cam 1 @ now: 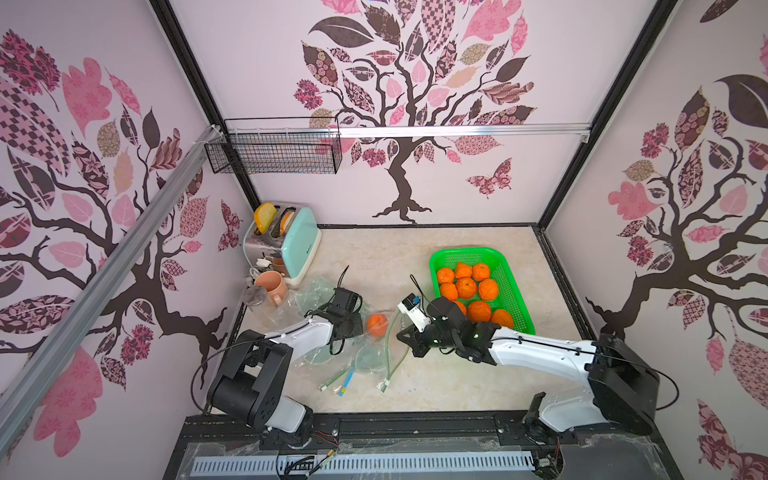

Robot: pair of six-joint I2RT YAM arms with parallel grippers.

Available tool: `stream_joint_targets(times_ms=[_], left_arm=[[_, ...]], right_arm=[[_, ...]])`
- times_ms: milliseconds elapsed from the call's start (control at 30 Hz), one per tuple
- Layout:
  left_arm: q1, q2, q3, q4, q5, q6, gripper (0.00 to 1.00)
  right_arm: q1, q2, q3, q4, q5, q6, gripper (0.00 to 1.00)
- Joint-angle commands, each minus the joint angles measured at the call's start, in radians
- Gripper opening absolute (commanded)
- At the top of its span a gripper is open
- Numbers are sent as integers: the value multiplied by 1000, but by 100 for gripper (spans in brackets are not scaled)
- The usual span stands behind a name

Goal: Open the zip-top bag and take out the orange
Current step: Pick up the orange from the zipper food storage bag.

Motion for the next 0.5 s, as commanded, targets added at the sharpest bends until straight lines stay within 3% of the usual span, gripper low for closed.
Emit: stream_joint_targets(times_ms=[0, 100, 333, 467], left_arm=[[3, 21, -2, -25, 8, 5, 0], [3, 21, -4, -25, 8, 4, 0], [3, 22, -1, -25, 8, 5, 0], [3, 23, -1, -25, 9, 7, 0]], right_arm=[[7, 61, 40, 70, -5, -27, 5], [7, 129, 54, 111, 10, -44, 11], [7, 283, 132, 85, 64, -100, 14], [6, 337, 163, 113, 107, -119, 31]])
